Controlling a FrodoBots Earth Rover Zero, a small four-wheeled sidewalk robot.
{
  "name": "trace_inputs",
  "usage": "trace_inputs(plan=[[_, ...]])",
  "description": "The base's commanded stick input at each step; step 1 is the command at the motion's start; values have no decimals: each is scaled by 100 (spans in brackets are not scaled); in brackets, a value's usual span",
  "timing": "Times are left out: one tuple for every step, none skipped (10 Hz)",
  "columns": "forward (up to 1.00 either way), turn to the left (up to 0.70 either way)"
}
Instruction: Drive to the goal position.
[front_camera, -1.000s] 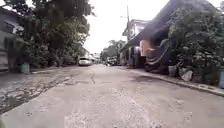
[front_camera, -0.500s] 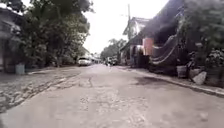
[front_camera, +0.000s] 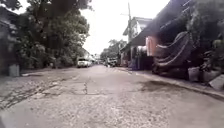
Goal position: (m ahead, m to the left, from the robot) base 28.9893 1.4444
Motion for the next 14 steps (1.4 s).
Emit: trace_inputs(plan=[[100, 0], [100, 0], [100, 0], [100, 0], [100, 0], [100, 26], [100, 1], [100, 0], [100, 0], [100, 0], [100, 0], [100, 0], [100, 12], [100, 27]])
